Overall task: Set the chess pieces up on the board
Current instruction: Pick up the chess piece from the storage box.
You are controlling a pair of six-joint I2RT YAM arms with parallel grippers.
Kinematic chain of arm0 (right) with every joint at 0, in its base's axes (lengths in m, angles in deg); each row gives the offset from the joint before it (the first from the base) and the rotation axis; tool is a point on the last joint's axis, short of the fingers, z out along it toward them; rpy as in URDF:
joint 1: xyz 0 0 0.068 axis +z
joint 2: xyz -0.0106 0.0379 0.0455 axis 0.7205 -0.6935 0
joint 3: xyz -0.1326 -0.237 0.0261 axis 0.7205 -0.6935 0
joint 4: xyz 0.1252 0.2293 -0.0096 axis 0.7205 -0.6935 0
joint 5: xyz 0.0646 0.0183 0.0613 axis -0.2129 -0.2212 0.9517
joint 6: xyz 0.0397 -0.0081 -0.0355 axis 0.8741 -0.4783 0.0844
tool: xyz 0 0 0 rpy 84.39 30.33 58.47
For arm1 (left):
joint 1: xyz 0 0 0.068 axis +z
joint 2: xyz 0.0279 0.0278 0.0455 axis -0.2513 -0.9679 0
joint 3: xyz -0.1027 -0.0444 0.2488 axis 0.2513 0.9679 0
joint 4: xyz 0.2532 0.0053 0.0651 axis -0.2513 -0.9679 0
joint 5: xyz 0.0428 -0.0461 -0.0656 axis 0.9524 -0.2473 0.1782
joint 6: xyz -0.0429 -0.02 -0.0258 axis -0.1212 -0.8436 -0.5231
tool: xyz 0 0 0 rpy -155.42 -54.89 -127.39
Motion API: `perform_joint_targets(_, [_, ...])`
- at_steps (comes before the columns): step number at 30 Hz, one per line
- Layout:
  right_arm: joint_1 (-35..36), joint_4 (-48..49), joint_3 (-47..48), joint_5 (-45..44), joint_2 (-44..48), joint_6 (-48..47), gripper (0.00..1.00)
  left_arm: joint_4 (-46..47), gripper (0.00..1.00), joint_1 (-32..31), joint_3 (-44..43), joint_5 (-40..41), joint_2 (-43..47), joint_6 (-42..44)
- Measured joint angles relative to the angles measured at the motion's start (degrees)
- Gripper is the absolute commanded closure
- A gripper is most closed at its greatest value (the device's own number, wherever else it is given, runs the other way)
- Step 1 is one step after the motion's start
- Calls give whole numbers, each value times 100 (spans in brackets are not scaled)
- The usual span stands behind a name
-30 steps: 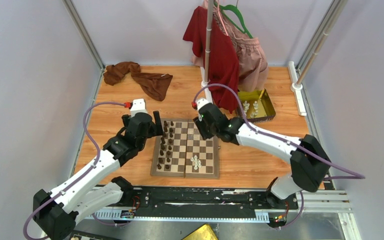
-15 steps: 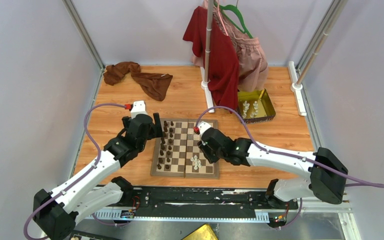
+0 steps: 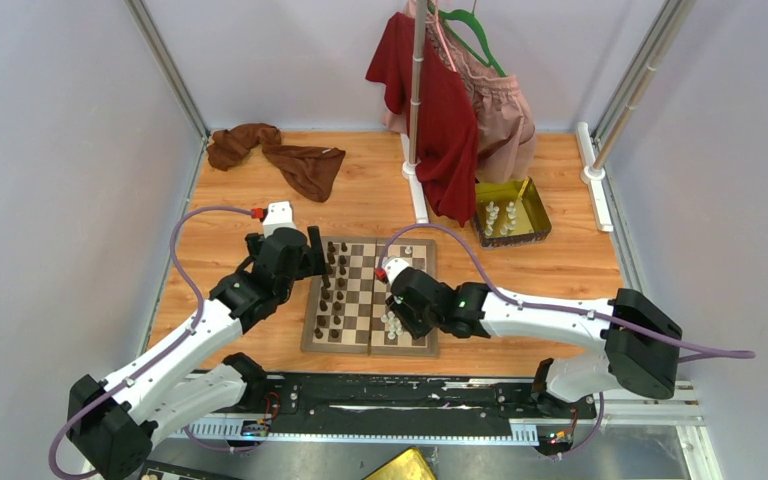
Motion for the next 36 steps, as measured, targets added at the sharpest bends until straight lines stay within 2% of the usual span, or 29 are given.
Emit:
perform_joint_targets(30, [68, 90, 306, 26, -511, 7, 72, 68, 0, 0, 162, -4, -15, 2])
perform_joint_targets(36, [68, 107, 306, 31, -619, 7, 75, 72, 0, 0, 166, -4, -15, 2])
